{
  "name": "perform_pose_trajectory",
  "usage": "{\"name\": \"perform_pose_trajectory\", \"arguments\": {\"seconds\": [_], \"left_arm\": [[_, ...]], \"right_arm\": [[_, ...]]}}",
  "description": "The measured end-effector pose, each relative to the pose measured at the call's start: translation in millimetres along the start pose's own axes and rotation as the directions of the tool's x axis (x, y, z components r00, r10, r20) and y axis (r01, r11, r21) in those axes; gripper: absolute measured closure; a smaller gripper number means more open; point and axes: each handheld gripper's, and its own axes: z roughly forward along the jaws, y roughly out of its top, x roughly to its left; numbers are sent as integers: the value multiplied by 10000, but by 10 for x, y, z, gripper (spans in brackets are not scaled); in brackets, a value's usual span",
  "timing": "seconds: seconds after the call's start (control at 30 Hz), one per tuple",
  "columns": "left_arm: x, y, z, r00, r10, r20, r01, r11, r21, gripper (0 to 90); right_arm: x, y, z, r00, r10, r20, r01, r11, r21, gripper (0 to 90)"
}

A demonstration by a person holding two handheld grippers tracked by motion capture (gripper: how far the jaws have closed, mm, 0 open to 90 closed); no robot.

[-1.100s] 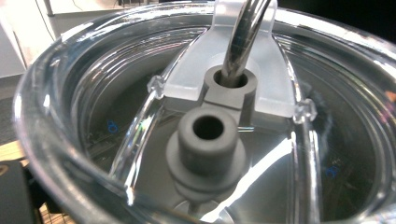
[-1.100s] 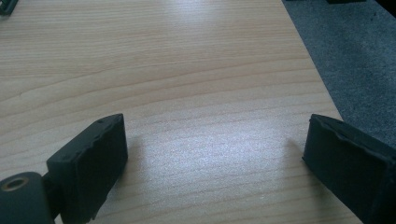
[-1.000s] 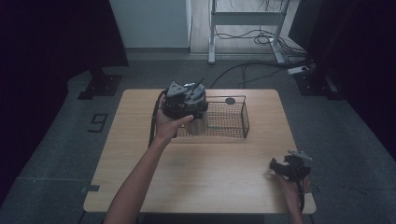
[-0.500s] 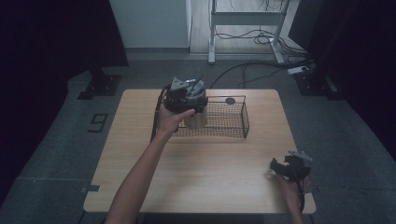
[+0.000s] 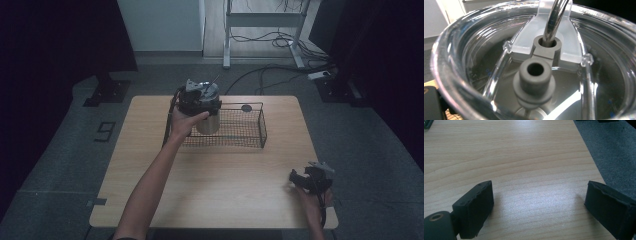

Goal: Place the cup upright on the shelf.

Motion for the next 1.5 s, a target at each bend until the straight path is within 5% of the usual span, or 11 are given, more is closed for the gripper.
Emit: {"name": "perform_pose_trajectory", "arguments": {"seconds": [0.27,0.43,0.7,0.97,1.5], "left_arm": [[74,40,90,9999,-133,-29,133,9999,11,39],[68,-1,200,9982,-46,-602,55,9999,142,39],[113,-68,343,9978,-167,-645,190,9992,357,39],[178,-220,515,9936,-436,-1046,499,9970,589,39],[272,-503,707,9902,-723,-1192,848,9911,1026,39]], "right_arm": [[0,0,0,10000,-8,3,8,10000,1,83],[0,0,0,10000,-8,4,8,10000,0,83],[-2,-1,-1,10000,-7,3,7,10000,-4,84],[-1,-1,-1,10000,3,10,-3,10000,-8,86],[-1,-2,0,10000,18,12,-18,10000,-26,88]]}}
